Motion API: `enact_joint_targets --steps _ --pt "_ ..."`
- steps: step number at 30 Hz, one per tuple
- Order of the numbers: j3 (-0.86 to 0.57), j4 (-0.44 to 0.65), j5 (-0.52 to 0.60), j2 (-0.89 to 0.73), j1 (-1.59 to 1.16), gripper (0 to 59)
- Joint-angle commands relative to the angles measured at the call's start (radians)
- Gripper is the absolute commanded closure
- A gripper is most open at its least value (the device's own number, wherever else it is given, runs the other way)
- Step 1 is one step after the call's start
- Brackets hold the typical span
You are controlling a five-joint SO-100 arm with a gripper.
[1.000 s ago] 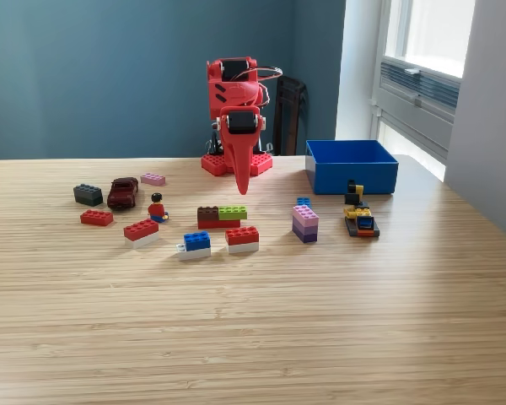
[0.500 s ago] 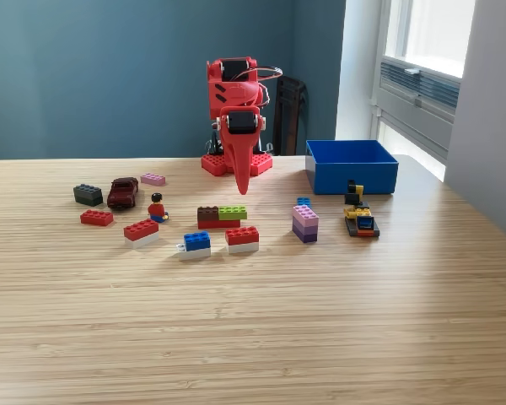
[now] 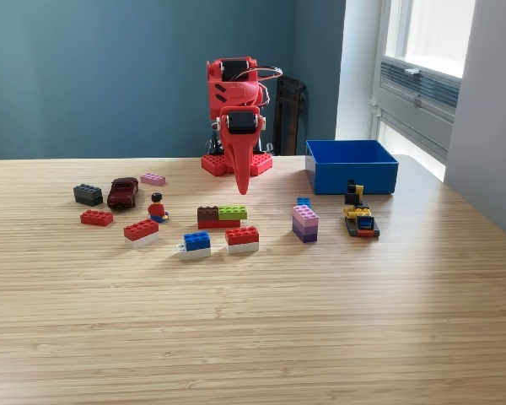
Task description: Grasp a lego block and put it in the bin.
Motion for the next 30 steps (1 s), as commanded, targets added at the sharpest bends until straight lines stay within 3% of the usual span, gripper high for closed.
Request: enact_joint_targets --steps 1,11,26,30 --pt "-0.011 0.002 -0.002 -0.006 0.011 58.6" --pt "-0.031 0.003 0.075 -0.006 0.009 58.6" --pt "-0.284 0.012 0.103 -0.017 0.035 58.6" --pt "-0.351 0.017 0.098 -0.114 0.055 58.6"
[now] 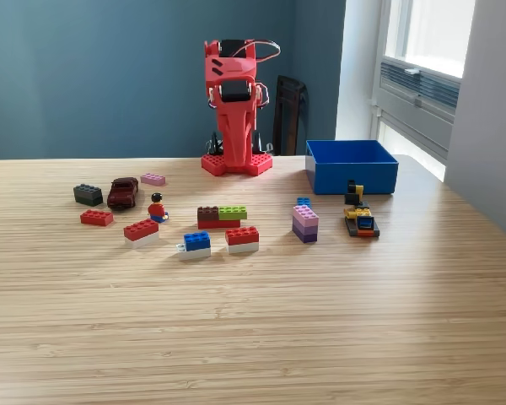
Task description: Grasp a lego block and put it in the bin.
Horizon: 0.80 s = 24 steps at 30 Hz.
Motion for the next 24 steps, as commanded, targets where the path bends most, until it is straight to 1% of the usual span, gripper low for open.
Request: enact_joint_targets --steps 1,8,9,11,15,19,23,24 --pt "-0.15 0.017 -0.008 -0.133 0.026 58.6" --pt "-0.314 0.018 0.003 -0.46 0.12 58.4" --pt "-0.339 0.018 0.006 -0.505 0.141 57.9" --pt "-0.388 0.017 0.008 -0.589 0.187 54.5" --pt "-0.491 0.017 0.015 -0.741 0.278 52.1" --pt "-0.563 0.018 0.021 -0.873 0.367 45.5" --pt "-0.6 0.017 0.031 -0.985 0.457 34.5" --pt "-0.606 0.017 0.035 -1.008 0.477 32.8"
